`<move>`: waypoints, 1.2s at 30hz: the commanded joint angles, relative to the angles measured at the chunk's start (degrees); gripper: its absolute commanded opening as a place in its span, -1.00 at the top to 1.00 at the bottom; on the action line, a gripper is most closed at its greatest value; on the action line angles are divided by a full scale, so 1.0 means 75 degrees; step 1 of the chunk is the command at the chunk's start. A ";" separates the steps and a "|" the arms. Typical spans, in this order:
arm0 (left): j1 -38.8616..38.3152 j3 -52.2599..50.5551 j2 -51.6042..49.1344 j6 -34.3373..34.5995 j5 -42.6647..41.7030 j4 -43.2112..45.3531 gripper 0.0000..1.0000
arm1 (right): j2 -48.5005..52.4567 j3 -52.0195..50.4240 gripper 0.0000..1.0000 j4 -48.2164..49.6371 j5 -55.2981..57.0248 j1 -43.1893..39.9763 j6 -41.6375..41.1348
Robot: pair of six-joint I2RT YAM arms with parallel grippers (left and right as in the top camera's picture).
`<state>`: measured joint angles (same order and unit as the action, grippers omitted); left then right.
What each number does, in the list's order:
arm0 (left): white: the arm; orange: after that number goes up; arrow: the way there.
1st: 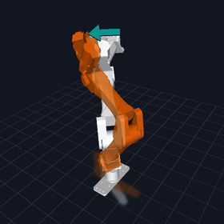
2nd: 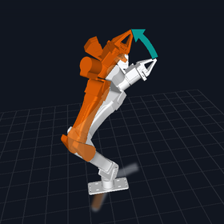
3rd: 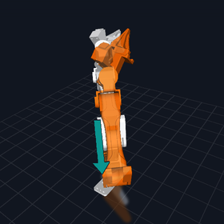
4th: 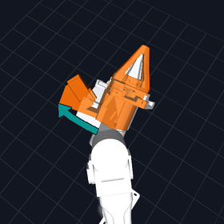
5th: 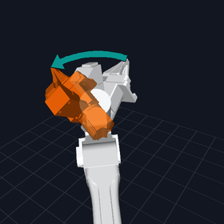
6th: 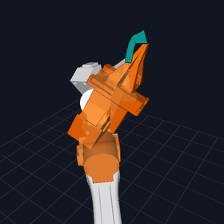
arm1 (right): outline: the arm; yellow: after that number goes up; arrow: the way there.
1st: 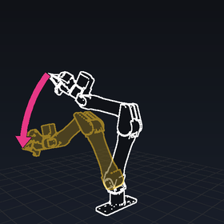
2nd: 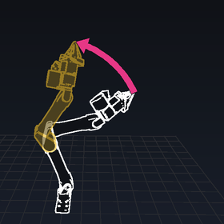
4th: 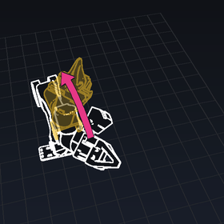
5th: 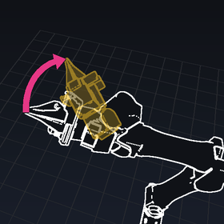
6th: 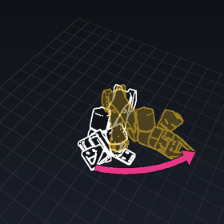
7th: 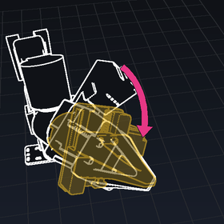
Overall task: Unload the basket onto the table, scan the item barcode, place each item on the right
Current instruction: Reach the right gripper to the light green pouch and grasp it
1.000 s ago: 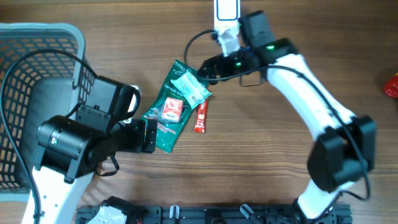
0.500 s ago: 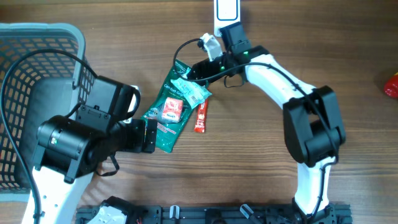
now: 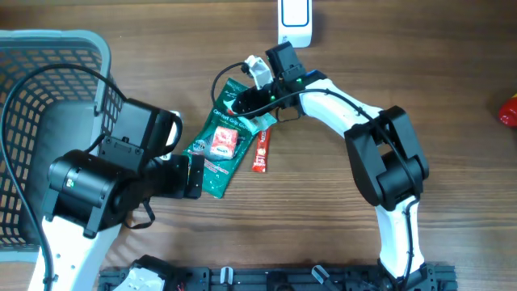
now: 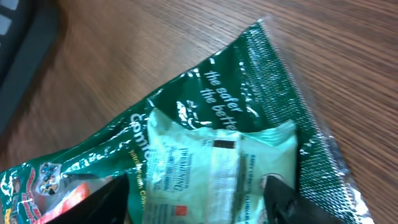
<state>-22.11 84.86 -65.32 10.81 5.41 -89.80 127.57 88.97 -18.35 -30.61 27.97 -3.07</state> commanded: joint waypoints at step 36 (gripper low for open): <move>0.0035 0.0029 0.0052 0.0073 -0.0090 0.0017 -1.00 | 0.0866 0.0571 0.32 -0.0927 -0.0061 0.0146 0.0472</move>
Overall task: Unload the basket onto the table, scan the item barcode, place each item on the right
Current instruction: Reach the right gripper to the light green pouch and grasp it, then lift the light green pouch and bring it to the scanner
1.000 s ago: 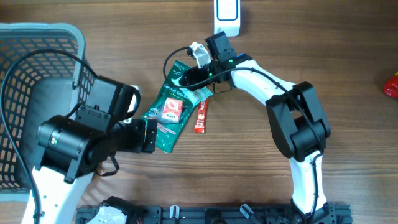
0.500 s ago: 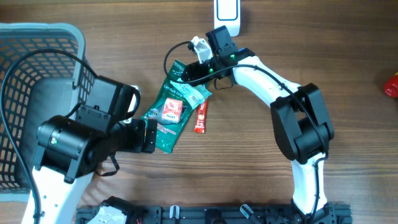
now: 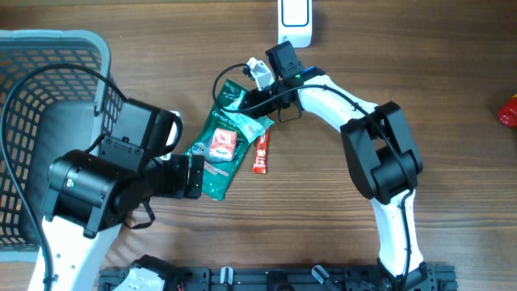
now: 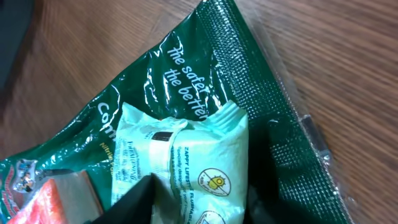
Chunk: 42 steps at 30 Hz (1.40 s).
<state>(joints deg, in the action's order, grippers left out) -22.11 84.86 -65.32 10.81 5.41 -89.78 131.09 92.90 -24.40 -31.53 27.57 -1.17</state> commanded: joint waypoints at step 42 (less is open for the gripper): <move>0.0035 0.0029 0.0052 0.0073 -0.0090 0.0015 -1.00 | -0.8973 -0.4141 0.91 -0.1343 0.1547 -0.0463 -0.0548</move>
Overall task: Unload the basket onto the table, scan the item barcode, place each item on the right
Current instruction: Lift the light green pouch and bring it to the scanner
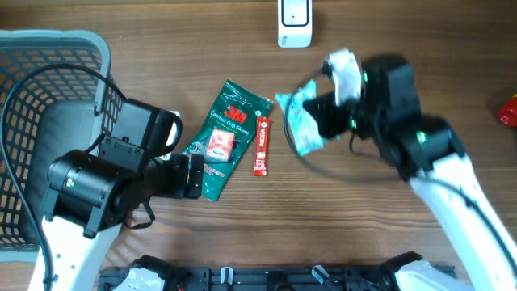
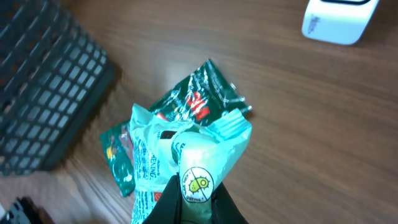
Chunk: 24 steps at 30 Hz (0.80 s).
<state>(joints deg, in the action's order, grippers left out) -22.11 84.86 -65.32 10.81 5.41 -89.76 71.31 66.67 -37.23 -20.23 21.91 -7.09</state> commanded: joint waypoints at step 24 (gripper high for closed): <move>0.0035 0.0029 0.0052 0.0073 -0.0090 0.0012 -1.00 | -0.1061 -0.1495 0.91 0.3640 0.0306 0.0542 0.1638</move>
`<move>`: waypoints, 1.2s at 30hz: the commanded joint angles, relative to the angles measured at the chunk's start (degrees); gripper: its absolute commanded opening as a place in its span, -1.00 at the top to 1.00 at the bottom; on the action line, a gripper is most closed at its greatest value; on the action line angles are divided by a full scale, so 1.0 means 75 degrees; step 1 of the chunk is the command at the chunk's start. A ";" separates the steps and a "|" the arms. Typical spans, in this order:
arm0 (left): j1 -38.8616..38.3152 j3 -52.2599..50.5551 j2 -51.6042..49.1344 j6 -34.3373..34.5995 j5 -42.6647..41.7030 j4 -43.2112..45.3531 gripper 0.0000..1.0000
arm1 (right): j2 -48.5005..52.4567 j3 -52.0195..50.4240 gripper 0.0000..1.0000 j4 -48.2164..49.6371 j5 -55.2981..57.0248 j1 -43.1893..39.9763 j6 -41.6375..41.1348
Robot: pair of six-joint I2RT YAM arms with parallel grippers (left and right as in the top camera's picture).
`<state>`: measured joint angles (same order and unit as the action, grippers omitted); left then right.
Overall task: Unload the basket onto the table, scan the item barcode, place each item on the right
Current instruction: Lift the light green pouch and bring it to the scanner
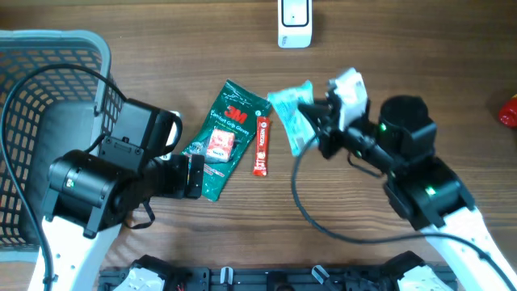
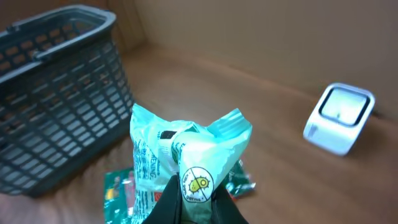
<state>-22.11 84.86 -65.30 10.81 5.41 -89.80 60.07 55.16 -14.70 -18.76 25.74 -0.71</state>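
My right gripper [image 1: 317,129] [image 2: 196,200] is shut on a light teal wipes packet [image 1: 292,117] [image 2: 186,155], held up in the air right of the table's middle. The packet's printed side with a small germ logo faces the wrist camera. The white barcode scanner [image 1: 293,20] [image 2: 339,118] stands at the far edge of the table, beyond the packet. My left gripper [image 1: 194,176] rests low at the left, by the lower end of a dark green 3M pouch [image 1: 222,137] [image 2: 118,186]; whether it is open does not show.
A red sachet [image 1: 260,145] lies right of the green pouch. A grey mesh basket [image 1: 40,97] [image 2: 56,93] fills the left side. A red object [image 1: 509,109] sits at the right edge. The wooden table [image 1: 363,48] spreads around them.
My right gripper has tilted up with the teal packet: the wrist view now looks across the table at the basket and scanner instead of down. The packet sits slightly further left overhead.
My right gripper was open over the teal packet lying on the green pouch. Then its fingers stood closer around the packet. Later it held the packet in the air, off the pouch, to the right. Now the packet is raised, facing toward the scanner side.
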 commanded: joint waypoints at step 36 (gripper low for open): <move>0.0035 0.0029 0.0050 0.0073 -0.0090 0.0017 -1.00 | 0.9745 0.5184 0.91 0.8052 0.3040 -0.0595 0.9276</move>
<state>-22.11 84.82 -65.30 10.81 5.39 -89.82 127.98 85.14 48.42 4.95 22.33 67.35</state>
